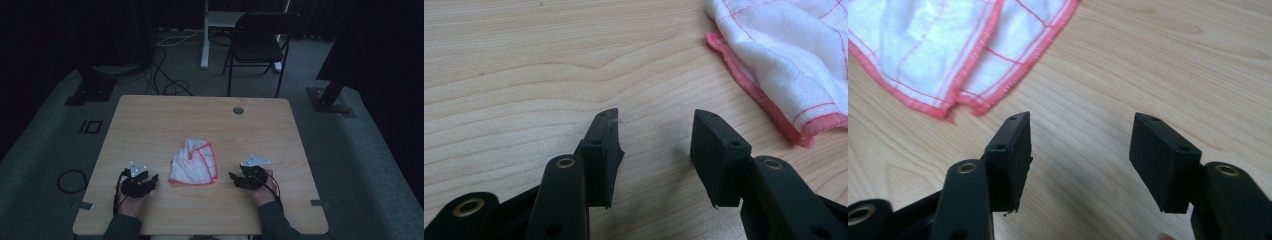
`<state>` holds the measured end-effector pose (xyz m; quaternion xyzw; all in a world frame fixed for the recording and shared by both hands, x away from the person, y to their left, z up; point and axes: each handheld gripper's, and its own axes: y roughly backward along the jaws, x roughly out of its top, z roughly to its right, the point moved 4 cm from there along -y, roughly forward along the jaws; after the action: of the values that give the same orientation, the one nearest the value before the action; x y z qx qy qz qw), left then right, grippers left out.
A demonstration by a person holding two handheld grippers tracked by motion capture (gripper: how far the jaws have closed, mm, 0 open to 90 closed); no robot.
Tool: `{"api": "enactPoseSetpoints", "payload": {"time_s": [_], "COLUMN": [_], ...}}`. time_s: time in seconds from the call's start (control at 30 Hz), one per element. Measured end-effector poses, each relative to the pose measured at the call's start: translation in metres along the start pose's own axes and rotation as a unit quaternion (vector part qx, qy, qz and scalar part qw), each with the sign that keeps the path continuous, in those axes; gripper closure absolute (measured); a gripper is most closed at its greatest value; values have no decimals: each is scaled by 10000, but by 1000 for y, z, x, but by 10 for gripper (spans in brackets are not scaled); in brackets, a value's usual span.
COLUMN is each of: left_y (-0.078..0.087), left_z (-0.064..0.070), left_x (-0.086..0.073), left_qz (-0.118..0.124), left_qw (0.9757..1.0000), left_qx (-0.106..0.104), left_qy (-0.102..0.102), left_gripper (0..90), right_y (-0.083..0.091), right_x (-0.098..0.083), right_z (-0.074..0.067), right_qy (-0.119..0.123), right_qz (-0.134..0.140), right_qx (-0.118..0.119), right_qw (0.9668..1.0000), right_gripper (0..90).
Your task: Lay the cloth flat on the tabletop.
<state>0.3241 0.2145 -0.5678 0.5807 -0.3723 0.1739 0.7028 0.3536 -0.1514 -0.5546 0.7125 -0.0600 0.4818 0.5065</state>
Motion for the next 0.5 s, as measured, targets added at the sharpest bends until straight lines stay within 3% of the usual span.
{"api": "enactPoseSetpoints", "payload": {"time_s": [0.2,0.5], "left_y": [2,12], "left_z": [5,23], "left_x": [1,8], "left_qz": [-12,150], "left_qw": [9999,9988], "left_qx": [-29,-111], "left_qy": [-117,-443], "left_gripper": [552,565], "right_y": [1,-4], "right_x": [11,26], "right_z": [-6,-18], "right_qy": [6,137], "right_qz": [106,176], "right_qx": [120,193], "right_qw": [9999,9996], "right_gripper": [489,516]}}
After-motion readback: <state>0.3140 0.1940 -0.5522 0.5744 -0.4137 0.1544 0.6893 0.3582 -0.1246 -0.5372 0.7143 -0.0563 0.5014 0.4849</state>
